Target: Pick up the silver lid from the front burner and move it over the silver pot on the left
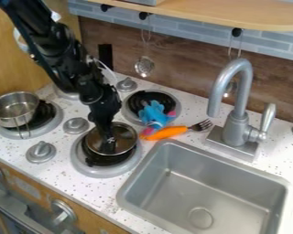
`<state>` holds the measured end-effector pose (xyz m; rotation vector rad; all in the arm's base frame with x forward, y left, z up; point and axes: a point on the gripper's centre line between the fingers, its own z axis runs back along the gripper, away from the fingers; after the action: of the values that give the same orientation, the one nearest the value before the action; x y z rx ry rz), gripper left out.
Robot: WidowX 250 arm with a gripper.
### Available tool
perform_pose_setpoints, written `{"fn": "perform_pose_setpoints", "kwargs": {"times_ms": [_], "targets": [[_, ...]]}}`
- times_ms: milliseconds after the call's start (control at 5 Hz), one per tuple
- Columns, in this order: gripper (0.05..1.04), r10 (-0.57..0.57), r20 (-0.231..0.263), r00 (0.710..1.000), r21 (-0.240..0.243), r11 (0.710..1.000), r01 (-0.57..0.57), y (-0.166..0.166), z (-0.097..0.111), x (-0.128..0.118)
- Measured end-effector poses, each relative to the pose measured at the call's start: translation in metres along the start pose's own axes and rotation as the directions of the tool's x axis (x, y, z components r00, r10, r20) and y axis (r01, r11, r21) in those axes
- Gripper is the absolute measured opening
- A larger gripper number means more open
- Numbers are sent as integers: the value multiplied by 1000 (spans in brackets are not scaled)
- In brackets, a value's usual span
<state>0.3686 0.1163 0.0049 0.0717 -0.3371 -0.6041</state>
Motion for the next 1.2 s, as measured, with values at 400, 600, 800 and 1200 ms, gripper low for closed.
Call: {"fn": "perform_pose_setpoints", "kwargs": {"times_ms": [400,600,800,1200], "targets": [[307,80,15,997,65,995,-81,25,43,-16],[307,112,10,994,129,985,-112,38,67,-27],[307,243,-75,967,246,944,-218,64,80,-70],[307,437,-101,894,403,839,-365,123,105,-130]]}}
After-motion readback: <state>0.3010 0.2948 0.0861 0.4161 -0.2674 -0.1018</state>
